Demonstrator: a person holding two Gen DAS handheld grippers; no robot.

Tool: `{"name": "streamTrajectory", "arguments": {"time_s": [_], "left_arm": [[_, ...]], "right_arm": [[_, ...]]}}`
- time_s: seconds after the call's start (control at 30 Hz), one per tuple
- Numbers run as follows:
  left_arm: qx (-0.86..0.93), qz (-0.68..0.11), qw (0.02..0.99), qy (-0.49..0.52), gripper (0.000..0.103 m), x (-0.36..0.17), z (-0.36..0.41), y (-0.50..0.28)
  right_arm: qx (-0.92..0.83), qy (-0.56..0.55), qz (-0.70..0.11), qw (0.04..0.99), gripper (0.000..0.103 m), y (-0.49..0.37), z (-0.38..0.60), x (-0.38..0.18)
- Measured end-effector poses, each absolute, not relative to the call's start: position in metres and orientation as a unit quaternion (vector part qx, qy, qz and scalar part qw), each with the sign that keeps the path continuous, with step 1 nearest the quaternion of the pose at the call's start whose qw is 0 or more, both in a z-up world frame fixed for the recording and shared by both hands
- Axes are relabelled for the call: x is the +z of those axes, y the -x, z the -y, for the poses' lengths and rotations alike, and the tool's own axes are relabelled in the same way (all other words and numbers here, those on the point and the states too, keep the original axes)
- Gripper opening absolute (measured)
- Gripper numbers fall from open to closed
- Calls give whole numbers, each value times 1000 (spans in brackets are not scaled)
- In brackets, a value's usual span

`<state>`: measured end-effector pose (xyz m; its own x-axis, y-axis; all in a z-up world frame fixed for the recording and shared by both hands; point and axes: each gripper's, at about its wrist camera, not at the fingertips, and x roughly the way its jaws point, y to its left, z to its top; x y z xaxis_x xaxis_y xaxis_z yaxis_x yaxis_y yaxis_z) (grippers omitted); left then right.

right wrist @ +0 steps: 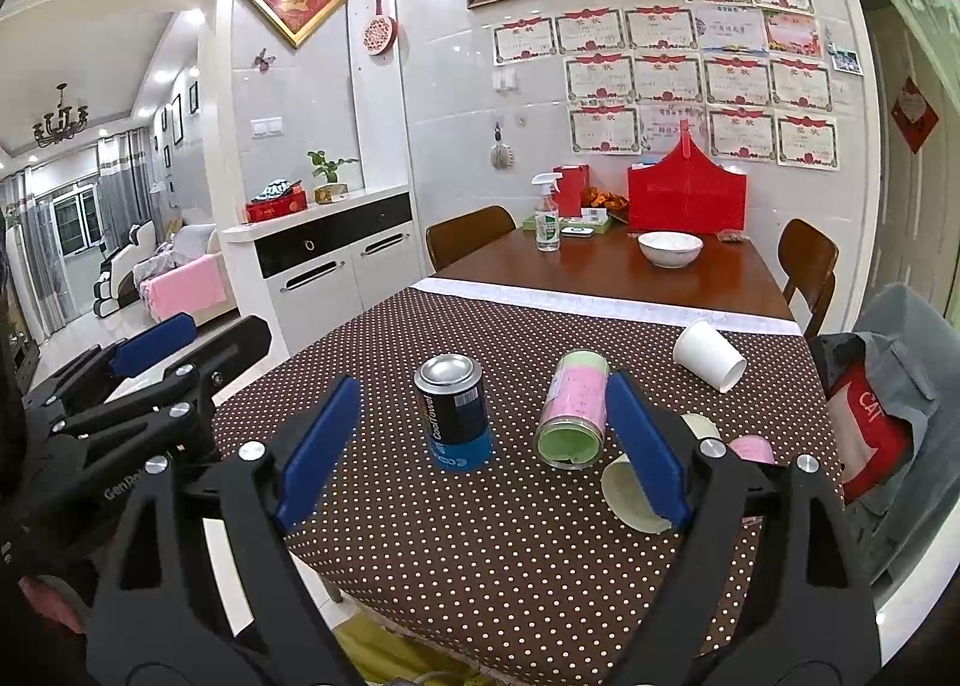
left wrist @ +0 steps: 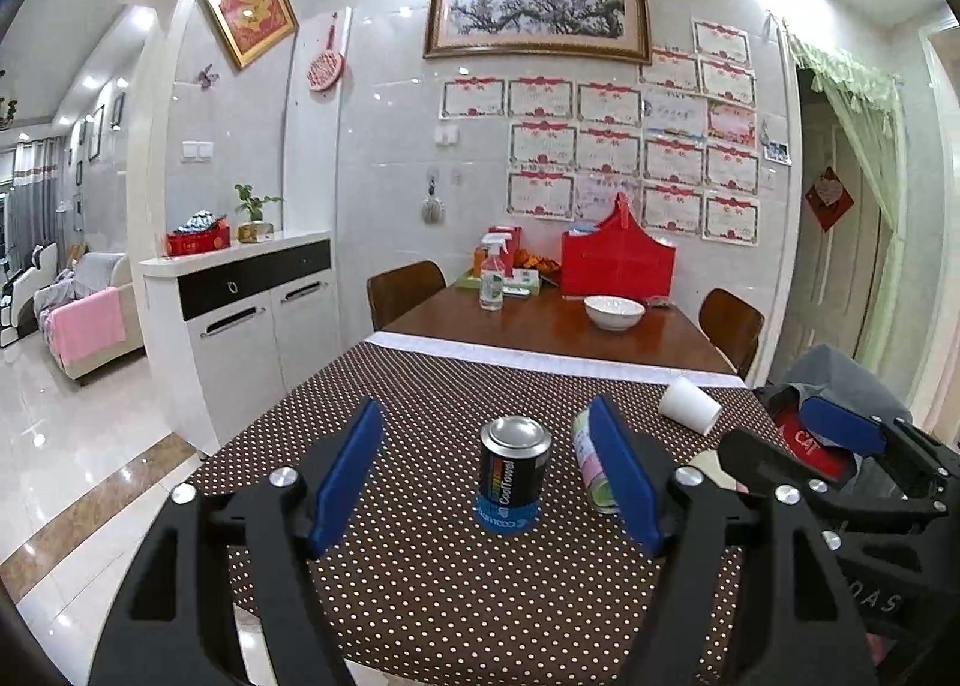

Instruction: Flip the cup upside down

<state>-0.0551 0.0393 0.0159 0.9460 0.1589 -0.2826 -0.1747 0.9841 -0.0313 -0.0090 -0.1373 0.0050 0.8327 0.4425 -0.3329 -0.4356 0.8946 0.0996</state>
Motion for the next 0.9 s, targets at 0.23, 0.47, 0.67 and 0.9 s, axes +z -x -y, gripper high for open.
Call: {"name": "streamTrajectory", "arguments": {"time_s": [0.23, 0.47, 0.67, 0.9], "left_arm": [[84, -137, 987, 27, 75, 15, -39, 59], [84, -141, 986, 24, 79, 13, -38, 58], [82, -156, 984, 22, 80, 9, -38, 51], [83, -156, 984, 23, 81, 9, -37, 49]], "right_arm": [[231, -6, -173, 957, 85, 10, 138, 3], [229, -7, -177, 957, 86, 10, 141, 0], [225, -7, -185, 956, 86, 7, 145, -5], [227, -5, -185, 956, 86, 6, 147, -4]]}}
